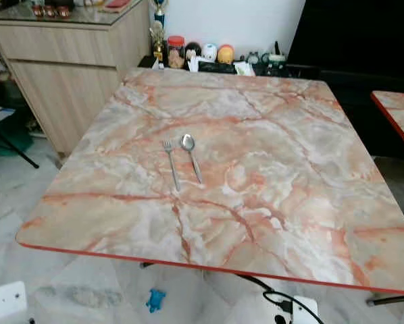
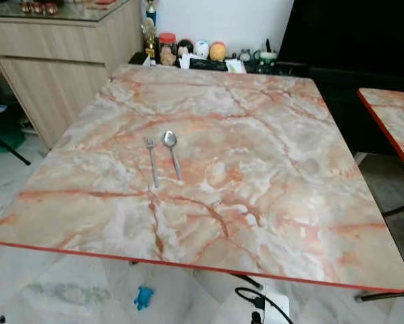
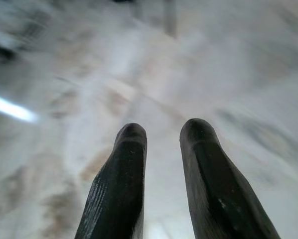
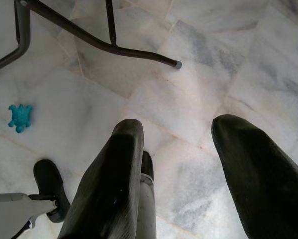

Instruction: Setting the table

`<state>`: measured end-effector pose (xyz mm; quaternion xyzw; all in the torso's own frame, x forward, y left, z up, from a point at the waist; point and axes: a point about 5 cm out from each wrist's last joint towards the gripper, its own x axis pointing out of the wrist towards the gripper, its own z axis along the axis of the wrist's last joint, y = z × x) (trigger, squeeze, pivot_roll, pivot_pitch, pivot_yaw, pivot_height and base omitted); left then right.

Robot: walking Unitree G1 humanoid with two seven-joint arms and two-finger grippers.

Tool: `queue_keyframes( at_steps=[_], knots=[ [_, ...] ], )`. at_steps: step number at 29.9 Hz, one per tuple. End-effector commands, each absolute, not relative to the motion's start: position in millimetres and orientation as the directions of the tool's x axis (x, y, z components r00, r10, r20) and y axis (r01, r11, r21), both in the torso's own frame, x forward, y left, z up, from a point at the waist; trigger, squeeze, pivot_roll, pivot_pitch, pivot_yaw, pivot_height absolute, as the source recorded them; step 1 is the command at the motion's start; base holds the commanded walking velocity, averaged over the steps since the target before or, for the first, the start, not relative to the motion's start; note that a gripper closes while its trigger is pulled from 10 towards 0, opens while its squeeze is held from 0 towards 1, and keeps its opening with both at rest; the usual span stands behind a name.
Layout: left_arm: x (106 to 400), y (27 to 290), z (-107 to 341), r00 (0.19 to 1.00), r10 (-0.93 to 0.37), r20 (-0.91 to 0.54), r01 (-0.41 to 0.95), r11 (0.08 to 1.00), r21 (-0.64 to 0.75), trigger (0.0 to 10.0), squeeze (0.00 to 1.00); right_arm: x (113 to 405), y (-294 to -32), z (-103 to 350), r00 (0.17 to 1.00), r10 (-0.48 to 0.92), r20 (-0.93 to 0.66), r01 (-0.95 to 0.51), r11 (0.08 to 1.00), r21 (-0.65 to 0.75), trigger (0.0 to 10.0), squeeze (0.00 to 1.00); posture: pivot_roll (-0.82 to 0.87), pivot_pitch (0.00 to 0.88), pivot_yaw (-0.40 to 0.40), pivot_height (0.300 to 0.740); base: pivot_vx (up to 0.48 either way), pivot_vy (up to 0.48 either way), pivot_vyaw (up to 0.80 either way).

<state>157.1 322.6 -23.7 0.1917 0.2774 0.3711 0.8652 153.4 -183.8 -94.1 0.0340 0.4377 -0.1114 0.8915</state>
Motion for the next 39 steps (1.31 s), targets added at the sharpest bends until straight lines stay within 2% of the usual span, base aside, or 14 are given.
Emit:
queue_keyframes(
  at_steps=[1, 3, 4, 6, 9, 14, 29, 39],
  knots=[
    [161.0, 308.6, -35.8, 0.62, 0.659, -0.425, -0.429, 0.738, 0.52, 10.0, 0.0, 152.2, -184.6, -94.5, 0.588, -0.174, -0.79, 0.231, 0.972, -0.042, 10.0, 0.0, 0.11, 0.0, -0.036, 0.74, 0.0, 0.0, 0.0],
    [161.3, 304.7, -39.8, 0.622, 0.64, -0.451, -0.409, 0.757, 0.51, 10.0, 0.0, 152.2, -184.6, -94.5, 0.588, -0.175, -0.79, 0.233, 0.972, -0.042, 10.0, 0.0, 0.12, 0.0, -0.036, 0.74, 0.0, 0.0, 0.0],
    [165.4, 289.7, -51.4, 0.638, 0.537, -0.551, -0.312, 0.835, 0.453, 10.0, 0.0, 152.8, -184.5, -94.3, 0.589, -0.174, -0.789, 0.233, 0.972, -0.041, 10.0, 0.0, 0.12, 0.0, -0.039, 0.74, 0.0, 0.0, 0.0],
    [167.2, 285.2, -53.7, 0.646, 0.506, -0.571, -0.285, 0.854, 0.434, 10.0, 0.0, 152.9, -184.5, -94.2, 0.589, -0.174, -0.789, 0.234, 0.972, -0.04, 10.0, 0.0, 0.12, 0.0, -0.039, 0.74, 0.0, 0.0, 0.0],
    [174.0, 260.2, -64.7, 0.662, 0.335, -0.671, -0.142, 0.935, 0.326, 10.0, 0.0, 153.2, -184.5, -94.1, 0.589, -0.175, -0.789, 0.235, 0.971, -0.04, 10.0, 0.0, 0.11, 0.0, -0.041, 0.74, 0.0, 0.0, 0.0],
    [176.4, 235.5, -74.9, 0.628, 0.199, -0.752, -0.037, 0.973, 0.227, 10.0, 0.0, 153.5, -184.7, -93.9, 0.591, -0.181, -0.786, 0.247, 0.968, -0.037, 10.0, 0.0, 0.1, 0.0, -0.04, 0.74, 0.0, 0.0, 0.0],
    [173.3, 233.4, -77.7, 0.614, 0.195, -0.765, -0.049, 0.976, 0.21, 10.0, 0.0, 153.8, -184.4, -93.9, 0.591, -0.173, -0.788, 0.238, 0.971, -0.035, 10.0, 0.0, 0.1, 0.0, -0.04, 0.74, 0.0, 0.248, 0.0],
    [171.6, 231.3, -78.9, 0.613, 0.197, -0.765, -0.047, 0.976, 0.213, 10.0, 0.0, 154.3, -184.0, -93.8, 0.592, -0.172, -0.787, 0.239, 0.97, -0.032, 10.0, 0.0, 0.1, 0.0, -0.039, 0.74, 0.0, 0.0, 0.0]
  ],
)
